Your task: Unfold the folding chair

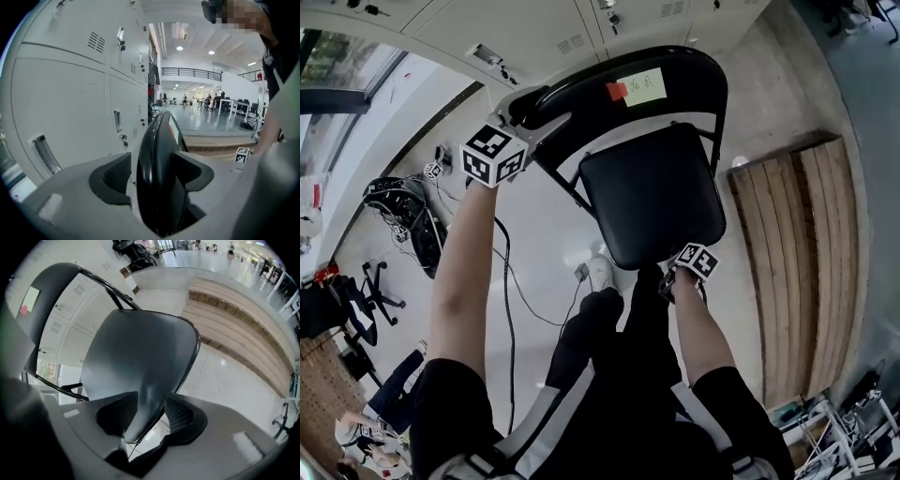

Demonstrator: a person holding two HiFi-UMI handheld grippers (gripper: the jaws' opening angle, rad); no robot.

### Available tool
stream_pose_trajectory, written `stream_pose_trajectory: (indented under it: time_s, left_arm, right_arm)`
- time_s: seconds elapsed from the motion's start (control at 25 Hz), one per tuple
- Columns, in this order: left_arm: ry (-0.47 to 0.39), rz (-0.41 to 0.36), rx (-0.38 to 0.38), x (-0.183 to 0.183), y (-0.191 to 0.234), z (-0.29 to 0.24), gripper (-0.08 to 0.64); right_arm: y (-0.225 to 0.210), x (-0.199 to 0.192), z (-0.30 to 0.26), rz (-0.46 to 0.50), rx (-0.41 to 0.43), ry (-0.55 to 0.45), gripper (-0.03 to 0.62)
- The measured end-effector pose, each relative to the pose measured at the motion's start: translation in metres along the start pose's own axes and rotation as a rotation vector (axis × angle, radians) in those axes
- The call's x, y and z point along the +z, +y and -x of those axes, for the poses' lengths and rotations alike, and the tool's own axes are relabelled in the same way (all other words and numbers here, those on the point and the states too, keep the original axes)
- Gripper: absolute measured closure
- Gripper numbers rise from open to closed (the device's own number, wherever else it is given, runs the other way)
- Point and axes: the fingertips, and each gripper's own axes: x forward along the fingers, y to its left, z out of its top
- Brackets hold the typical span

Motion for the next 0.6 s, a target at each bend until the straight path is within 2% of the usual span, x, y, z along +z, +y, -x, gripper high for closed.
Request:
stream_pose_trajectory:
  time_s: [0.12, 0.2, 0.36, 0.44, 0.6]
  left_arm:
    - [-0.008, -0.039, 0.040, 0.010, 0.004, 0.014, 0.261]
    - [-0.054, -0.037, 0.106, 0.019, 0.007, 0.027, 0.261]
    - [-0.234, 0.096, 0.318, 0.026, 0.002, 0.080, 0.262]
    - [-0.251, 0.144, 0.336, 0.018, -0.013, 0.095, 0.262]
    - [-0.254, 0.186, 0.276, 0.020, -0.046, 0.114, 0.264]
  right_arm:
    - [0.026, 0.006, 0.015, 0.045, 0.047, -0.046, 0.411]
    - [0.044, 0.012, 0.026, 0.081, 0.075, -0.095, 0.416]
    - [0.087, 0.018, 0.063, 0.280, 0.105, -0.223, 0.457]
    - [0.107, 0.018, 0.084, 0.348, 0.124, -0.277, 0.474]
    - [0.137, 0.026, 0.127, 0.393, 0.160, -0.367, 0.504]
